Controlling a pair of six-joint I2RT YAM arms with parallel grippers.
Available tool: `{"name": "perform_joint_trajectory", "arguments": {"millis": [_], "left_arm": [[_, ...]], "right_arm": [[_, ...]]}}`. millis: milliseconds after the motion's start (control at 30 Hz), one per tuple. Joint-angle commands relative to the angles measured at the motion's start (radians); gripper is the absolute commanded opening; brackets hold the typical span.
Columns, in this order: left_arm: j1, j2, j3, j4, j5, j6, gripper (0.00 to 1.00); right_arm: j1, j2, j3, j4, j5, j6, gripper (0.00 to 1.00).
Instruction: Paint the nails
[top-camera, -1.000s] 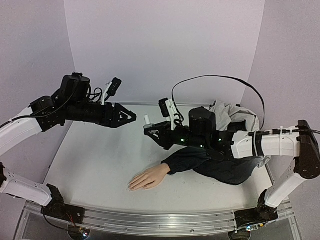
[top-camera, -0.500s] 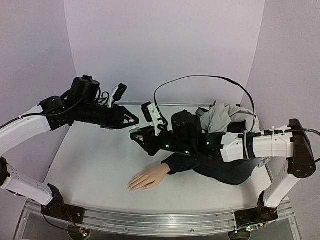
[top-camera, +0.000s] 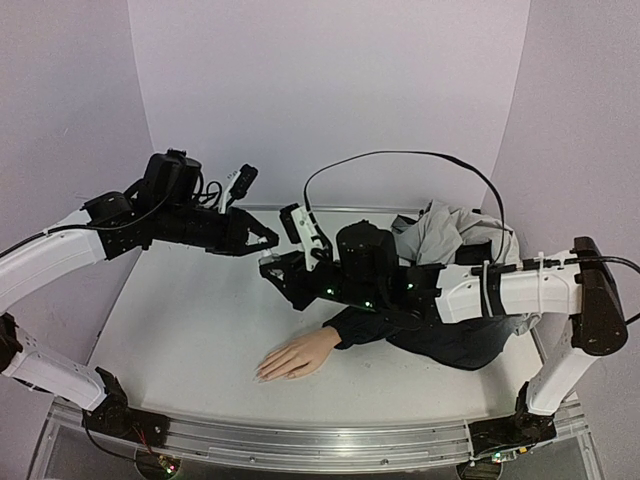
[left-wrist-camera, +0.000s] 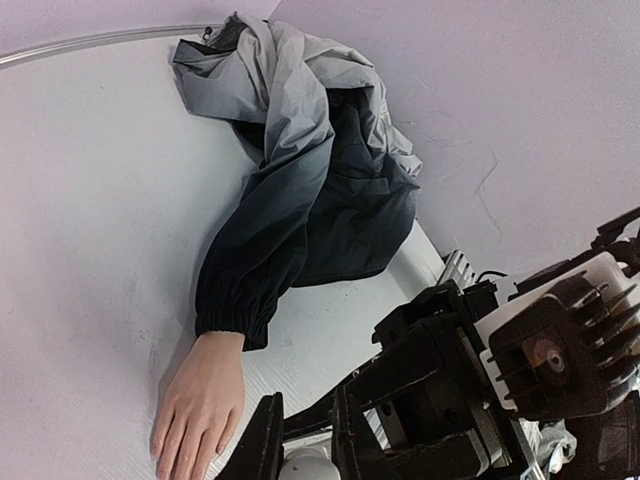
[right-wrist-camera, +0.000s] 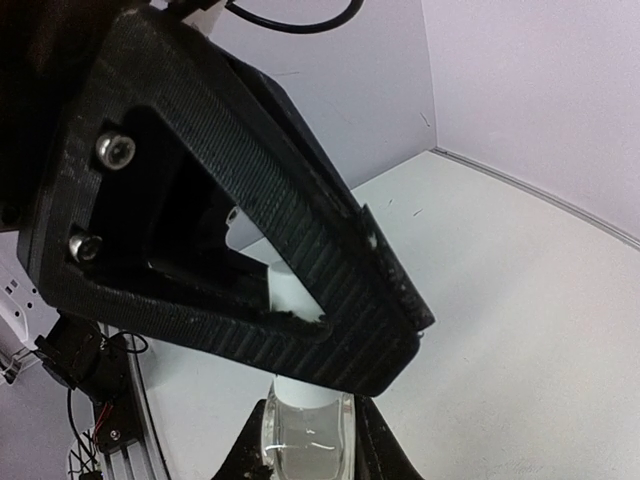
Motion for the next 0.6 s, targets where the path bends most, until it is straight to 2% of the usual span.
{"name": "perform_joint_trajectory", "arguments": {"millis": [0,100,233,333,400,567], "left_arm": [[-0.031,0.001,-0.005,0.164,0.27,0.042,0.0],[-0.044,-0.001,-0.017,0.209,0.421,0.092,0.0],[-0.073,-0.033,-0.016,0.224,0.577,0.167,0.0],[-0.083,-0.053,-0.013,0.228,0.656,0.2,0.0],[-0.083,-0.064,-0.013,0.228,0.68,0.211,0.0],[-0.084,-0.079,-0.018,0.228,0.686,0.223,0.0]], "right_arm": [[-0.015,-0.048,0.024,0.123,-0.048,-0.001,0.0],[-0.073,-0.093,-0.026,0.199,-0.253,0.018,0.0],[-0.156,-0.151,-0.143,0.503,-0.74,0.089,0.0],[-0.164,-0.146,-0.158,0.698,-1.083,0.171,0.0],[-0.164,-0.122,-0.16,0.86,-1.189,0.302,0.0],[-0.165,-0.112,-0.177,0.882,-1.183,0.332,0.0]]}}
